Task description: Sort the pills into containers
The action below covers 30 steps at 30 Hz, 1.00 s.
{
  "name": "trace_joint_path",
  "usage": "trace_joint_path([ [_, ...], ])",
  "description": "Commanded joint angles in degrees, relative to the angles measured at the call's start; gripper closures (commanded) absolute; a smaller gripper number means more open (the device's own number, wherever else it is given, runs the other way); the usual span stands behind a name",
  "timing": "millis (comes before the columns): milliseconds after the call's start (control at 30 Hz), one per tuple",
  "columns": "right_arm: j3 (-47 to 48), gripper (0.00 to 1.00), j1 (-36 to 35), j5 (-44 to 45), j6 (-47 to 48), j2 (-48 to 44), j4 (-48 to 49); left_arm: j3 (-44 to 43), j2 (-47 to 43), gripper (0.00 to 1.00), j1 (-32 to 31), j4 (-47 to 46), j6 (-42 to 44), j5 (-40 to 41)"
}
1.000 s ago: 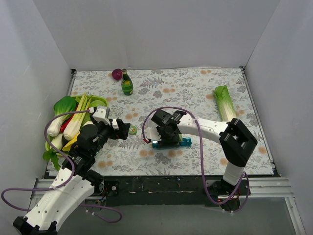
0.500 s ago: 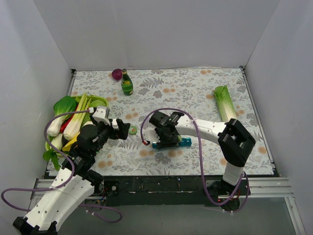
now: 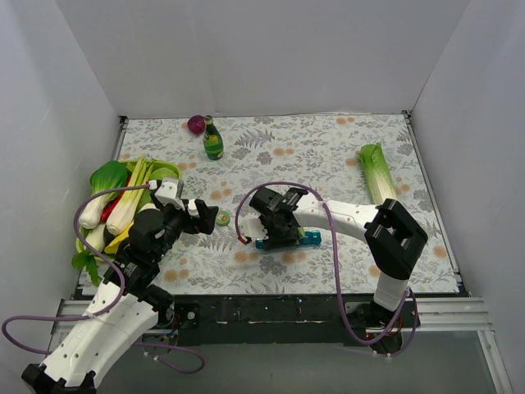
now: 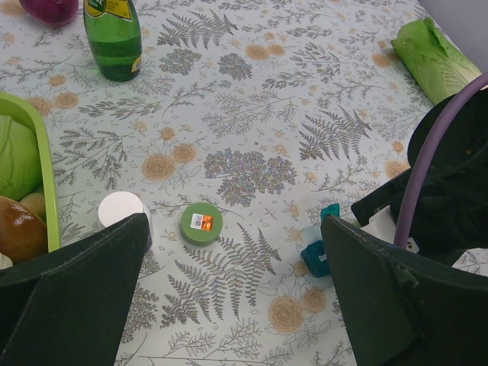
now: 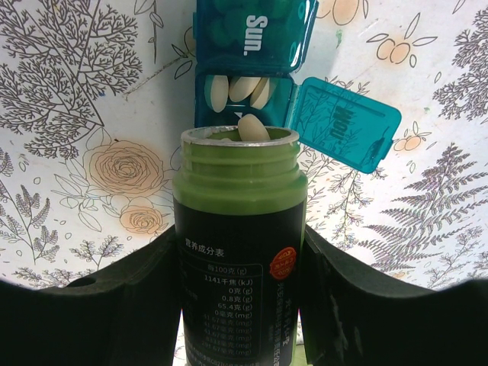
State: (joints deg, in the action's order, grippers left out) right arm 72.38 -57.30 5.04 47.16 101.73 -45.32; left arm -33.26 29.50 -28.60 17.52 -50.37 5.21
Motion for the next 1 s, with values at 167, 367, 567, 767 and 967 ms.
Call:
trace_joint_path([
  [167,1.10,0.99,-0.10,-0.03,0.22,-0.83,-0.21,0.30,-0.49,0.02,0.21,-0.82,0.10,0.85],
  [367,0.75,0.99,0.96,-1.87,-0.31,-1.45,0.32,0.30,-0.49,0.02,0.21,-0.82,0.10,0.76],
  [567,-0.04,0.99,2.01,-3.98,-0.49,-2.59,1.02,0.30,-0.41,0.02,0.21,-0.82,0.10,0.76],
  [767,-0.57,0.99,3.15,-6.60,-0.75,-3.82,1.46,0.21,-0.40,0.02,0.21,-0.82,0.10,0.76],
  [967,-1.54,0.99,4.56,-9.77,-0.92,-5.58,2.16,0.21,-0.32,0.02,0.21,-0.82,0.10,0.76],
])
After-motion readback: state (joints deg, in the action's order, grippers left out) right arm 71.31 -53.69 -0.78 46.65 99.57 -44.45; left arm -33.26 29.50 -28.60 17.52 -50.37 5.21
